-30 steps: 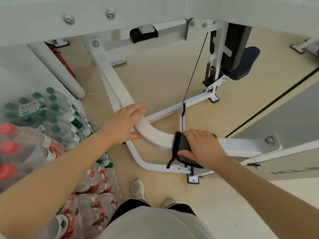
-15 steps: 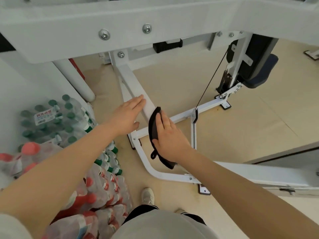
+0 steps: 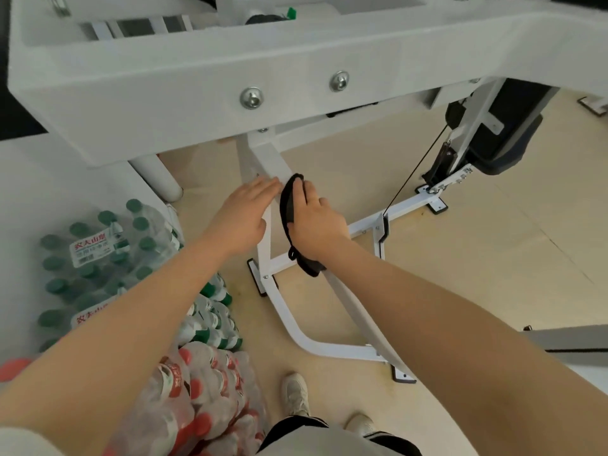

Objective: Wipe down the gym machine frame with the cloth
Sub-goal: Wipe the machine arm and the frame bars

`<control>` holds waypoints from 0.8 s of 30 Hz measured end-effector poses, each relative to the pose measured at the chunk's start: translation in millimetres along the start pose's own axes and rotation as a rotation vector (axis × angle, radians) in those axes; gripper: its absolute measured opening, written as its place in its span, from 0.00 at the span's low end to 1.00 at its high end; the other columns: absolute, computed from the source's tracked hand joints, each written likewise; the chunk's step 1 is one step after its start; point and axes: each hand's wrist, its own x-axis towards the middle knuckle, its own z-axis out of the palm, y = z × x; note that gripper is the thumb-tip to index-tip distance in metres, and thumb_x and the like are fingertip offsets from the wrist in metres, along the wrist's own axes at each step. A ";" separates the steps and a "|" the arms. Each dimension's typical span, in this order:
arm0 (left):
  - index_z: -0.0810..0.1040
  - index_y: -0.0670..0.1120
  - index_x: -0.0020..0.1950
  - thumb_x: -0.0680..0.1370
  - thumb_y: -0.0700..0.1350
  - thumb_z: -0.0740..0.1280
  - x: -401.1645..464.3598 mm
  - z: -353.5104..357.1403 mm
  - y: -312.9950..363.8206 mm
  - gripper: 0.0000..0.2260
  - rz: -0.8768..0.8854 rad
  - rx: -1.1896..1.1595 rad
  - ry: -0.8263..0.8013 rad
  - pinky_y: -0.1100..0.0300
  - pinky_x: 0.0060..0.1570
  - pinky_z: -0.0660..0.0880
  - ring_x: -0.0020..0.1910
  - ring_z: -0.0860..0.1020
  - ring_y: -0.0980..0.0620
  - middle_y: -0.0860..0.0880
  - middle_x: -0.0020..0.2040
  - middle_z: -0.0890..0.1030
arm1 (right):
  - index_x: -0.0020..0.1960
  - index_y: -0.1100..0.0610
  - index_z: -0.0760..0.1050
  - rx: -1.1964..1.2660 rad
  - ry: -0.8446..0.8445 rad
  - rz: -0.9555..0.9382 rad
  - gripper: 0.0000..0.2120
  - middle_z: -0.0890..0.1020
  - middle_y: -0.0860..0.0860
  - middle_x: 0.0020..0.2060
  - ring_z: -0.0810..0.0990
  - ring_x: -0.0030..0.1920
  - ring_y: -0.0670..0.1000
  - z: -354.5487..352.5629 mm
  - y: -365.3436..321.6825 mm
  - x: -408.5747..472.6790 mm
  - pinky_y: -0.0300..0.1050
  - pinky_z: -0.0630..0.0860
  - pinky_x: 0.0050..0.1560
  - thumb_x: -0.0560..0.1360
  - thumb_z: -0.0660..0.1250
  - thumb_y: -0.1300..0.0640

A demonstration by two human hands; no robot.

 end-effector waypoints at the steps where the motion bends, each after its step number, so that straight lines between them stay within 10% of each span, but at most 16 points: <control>1: 0.56 0.41 0.74 0.72 0.28 0.58 1.8 -2.1 -3.8 0.31 -0.017 -0.006 0.009 0.57 0.71 0.46 0.75 0.51 0.46 0.44 0.75 0.55 | 0.76 0.59 0.37 0.008 0.000 -0.011 0.36 0.47 0.55 0.76 0.64 0.66 0.59 -0.9 1.0 -1.1 0.51 0.71 0.54 0.79 0.57 0.52; 13: 0.52 0.44 0.75 0.72 0.28 0.55 26.8 0.0 -16.1 0.33 -0.059 -0.126 -0.044 0.63 0.71 0.45 0.75 0.49 0.51 0.48 0.76 0.51 | 0.76 0.59 0.38 0.035 0.029 -0.083 0.33 0.43 0.55 0.76 0.64 0.67 0.59 -0.1 2.8 15.0 0.53 0.71 0.55 0.80 0.53 0.50; 24: 0.53 0.46 0.75 0.80 0.37 0.53 5.3 17.3 -0.8 0.24 -0.525 -0.643 0.125 0.74 0.61 0.52 0.72 0.59 0.54 0.48 0.74 0.60 | 0.76 0.57 0.42 0.143 -0.054 -0.176 0.31 0.44 0.55 0.76 0.62 0.69 0.61 -12.4 -4.6 72.9 0.54 0.66 0.62 0.81 0.49 0.45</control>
